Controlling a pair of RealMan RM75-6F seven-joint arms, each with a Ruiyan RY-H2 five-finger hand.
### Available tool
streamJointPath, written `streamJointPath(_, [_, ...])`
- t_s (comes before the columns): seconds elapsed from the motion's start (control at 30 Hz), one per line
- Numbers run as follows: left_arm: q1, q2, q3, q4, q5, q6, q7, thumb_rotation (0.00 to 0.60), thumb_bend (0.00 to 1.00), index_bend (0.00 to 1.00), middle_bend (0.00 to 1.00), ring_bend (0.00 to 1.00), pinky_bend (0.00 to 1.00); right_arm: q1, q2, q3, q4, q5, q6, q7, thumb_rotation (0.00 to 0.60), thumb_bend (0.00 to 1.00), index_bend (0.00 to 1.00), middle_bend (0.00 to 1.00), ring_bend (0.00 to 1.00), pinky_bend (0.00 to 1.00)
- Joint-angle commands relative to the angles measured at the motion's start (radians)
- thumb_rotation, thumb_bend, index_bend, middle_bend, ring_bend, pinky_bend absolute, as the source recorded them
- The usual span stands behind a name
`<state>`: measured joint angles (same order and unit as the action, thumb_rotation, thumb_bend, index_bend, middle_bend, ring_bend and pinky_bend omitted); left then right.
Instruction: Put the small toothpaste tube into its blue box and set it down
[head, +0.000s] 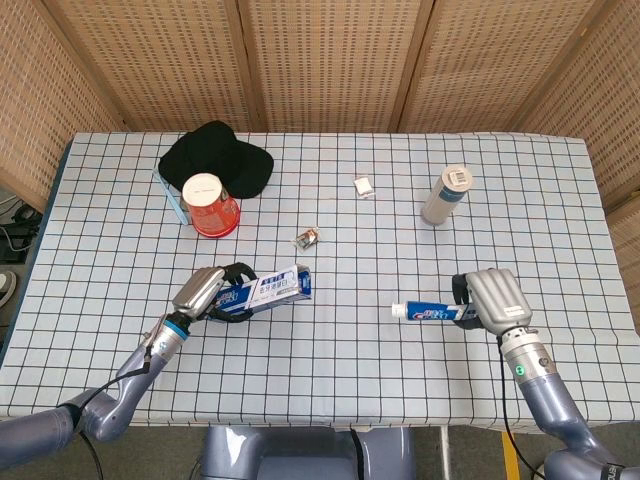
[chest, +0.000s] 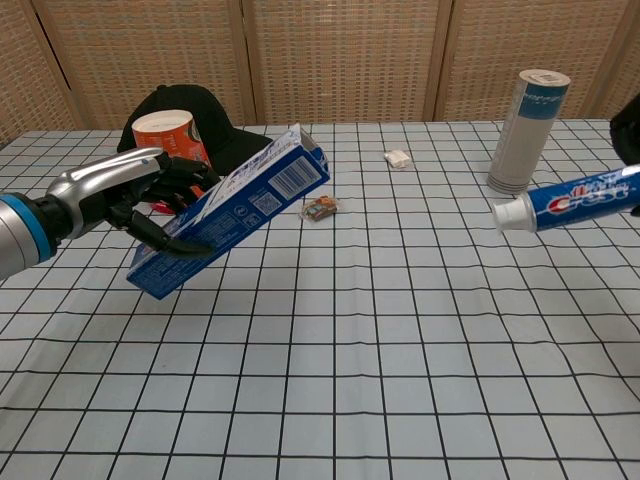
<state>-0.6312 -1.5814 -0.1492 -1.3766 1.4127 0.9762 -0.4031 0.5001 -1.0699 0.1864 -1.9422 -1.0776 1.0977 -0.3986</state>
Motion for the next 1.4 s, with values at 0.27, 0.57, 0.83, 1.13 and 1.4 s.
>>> streamJointPath(0.27, [-0.024,-0.064,-0.021,0.045,0.032,0.036,-0.091,0.6,0.2,0.49,0.36,0.41,0.38,0.093,0.119,0.085,-0.136,0.088,0.029,-0.155,0.6,0.53,0.74,0.72,0.66,0.59])
streamJointPath(0.57, [-0.06,-0.054,-0.052,-0.001,0.031,0.036,-0.054,0.6,0.19,0.49,0.36,0.41,0.38,0.149,0.2,0.146,-0.226,0.171,0.057,-0.211,0.6,0.53,0.74,0.72,0.66,0.59])
streamJointPath(0.83, [-0.077,-0.041,-0.065,-0.037,0.013,0.033,-0.004,0.6,0.19,0.49,0.36,0.41,0.38,0.191,0.267,0.183,-0.299,0.237,0.074,-0.241,0.6,0.53,0.74,0.72,0.66,0.59])
streamJointPath(1.13, [-0.088,-0.054,-0.066,-0.051,0.002,0.036,0.026,0.6,0.19,0.49,0.36,0.41,0.38,0.233,0.318,0.207,-0.358,0.288,0.098,-0.282,0.6,0.53,0.74,0.72,0.66,0.59])
streamJointPath(1.4, [-0.097,-0.063,-0.072,-0.053,-0.003,0.045,0.034,0.6,0.19,0.49,0.36,0.41,0.37,0.267,0.327,0.176,-0.379,0.298,0.091,-0.344,0.6,0.53,0.74,0.72,0.66,0.59])
